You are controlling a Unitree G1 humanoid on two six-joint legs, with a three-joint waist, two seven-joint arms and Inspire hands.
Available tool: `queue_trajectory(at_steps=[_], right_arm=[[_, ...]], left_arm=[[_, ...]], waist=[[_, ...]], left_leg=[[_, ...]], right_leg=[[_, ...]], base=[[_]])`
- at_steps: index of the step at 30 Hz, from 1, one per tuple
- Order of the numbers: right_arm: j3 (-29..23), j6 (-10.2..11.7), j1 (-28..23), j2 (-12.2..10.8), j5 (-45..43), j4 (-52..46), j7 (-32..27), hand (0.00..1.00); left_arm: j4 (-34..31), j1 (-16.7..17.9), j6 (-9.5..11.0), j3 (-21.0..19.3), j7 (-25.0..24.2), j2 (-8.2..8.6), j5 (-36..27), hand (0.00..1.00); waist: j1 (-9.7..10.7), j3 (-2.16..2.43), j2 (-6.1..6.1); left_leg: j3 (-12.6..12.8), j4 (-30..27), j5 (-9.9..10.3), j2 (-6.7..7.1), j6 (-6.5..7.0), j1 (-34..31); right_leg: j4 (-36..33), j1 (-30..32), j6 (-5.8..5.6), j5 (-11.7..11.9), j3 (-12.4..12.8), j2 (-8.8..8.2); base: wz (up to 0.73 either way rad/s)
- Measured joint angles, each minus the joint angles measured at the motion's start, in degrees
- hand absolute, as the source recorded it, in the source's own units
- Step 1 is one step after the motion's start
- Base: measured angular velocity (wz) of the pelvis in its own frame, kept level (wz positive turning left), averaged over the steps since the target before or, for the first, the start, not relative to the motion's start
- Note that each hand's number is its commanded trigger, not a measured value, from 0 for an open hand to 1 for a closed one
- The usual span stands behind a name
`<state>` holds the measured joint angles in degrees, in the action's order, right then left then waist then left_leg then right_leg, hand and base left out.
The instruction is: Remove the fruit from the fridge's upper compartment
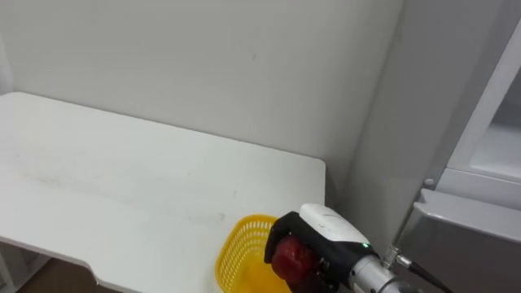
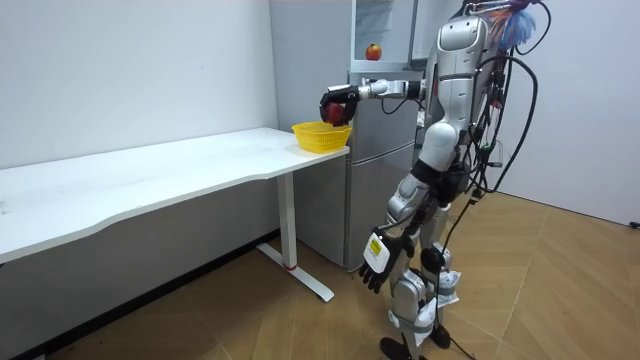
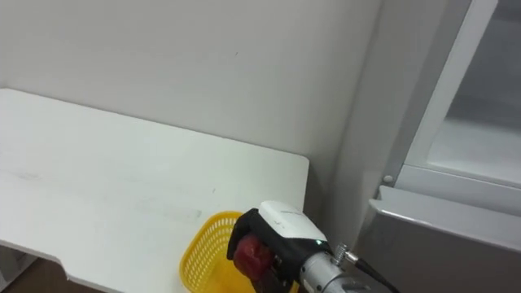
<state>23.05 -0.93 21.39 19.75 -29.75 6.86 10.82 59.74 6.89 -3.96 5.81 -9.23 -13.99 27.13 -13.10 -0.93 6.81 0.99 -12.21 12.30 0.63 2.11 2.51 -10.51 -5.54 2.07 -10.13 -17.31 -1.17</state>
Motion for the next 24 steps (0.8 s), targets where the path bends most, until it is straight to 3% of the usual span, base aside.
queue_trajectory(at_steps=[7,12,13,14,15,24], right_arm=[[0.2,0.0,0.1,-0.1,-0.1,0.0,0.0,1.0],[0.2,-0.4,0.1,-1.3,-0.1,0.1,0.0,1.0],[0.2,-0.4,0.1,-1.4,-0.1,0.2,0.0,0.88],[0.2,-0.4,0.1,-1.6,-0.1,0.5,0.0,0.52],[0.2,-0.4,0.1,-1.6,-0.1,0.7,0.0,0.0],[0.2,-0.5,0.7,-1.6,-0.3,0.7,0.0,0.0]], left_arm=[[0.0,-0.1,-0.7,0.0,0.0,-0.01,-0.1,0.0],[0.0,-0.1,-1.0,0.1,-0.2,-0.01,-0.2,0.0],[0.0,-0.1,-1.0,0.1,-0.3,0.0,-0.2,0.0],[0.0,-0.2,-1.0,0.1,-0.4,0.0,-0.2,0.0],[0.0,-0.2,-1.0,0.1,-0.4,0.0,-0.2,0.0],[0.1,-0.3,-1.1,0.1,-0.4,0.01,-0.2,0.0]], waist=[[0.0,0.13,0.19],[0.0,0.09,0.14],[0.0,0.08,0.14],[0.0,0.08,0.13],[0.0,0.07,0.13],[0.1,0.0,0.05]], left_leg=[[0.0,0.0,-0.1,0.15,0.14,0.1],[0.0,0.0,-0.1,0.14,0.11,0.0],[0.0,0.0,-0.1,0.14,0.1,0.0],[0.0,0.0,-0.1,0.14,0.11,-0.1],[0.0,0.0,-0.1,0.14,0.11,-0.1],[0.0,-0.1,-0.2,0.15,0.13,-0.9]], right_leg=[[0.0,-0.1,-0.03,0.0,0.0,-0.2],[0.0,-0.1,-0.08,0.0,0.0,-0.2],[0.0,-0.1,-0.08,0.0,0.0,-0.2],[0.0,0.0,-0.08,0.0,0.0,-0.21],[0.0,0.0,-0.09,0.0,0.0,-0.22],[-0.1,0.8,-0.09,0.0,0.0,-0.22]], base=[[0.0],[0.0],[0.0],[0.0],[0.0],[0.0]])
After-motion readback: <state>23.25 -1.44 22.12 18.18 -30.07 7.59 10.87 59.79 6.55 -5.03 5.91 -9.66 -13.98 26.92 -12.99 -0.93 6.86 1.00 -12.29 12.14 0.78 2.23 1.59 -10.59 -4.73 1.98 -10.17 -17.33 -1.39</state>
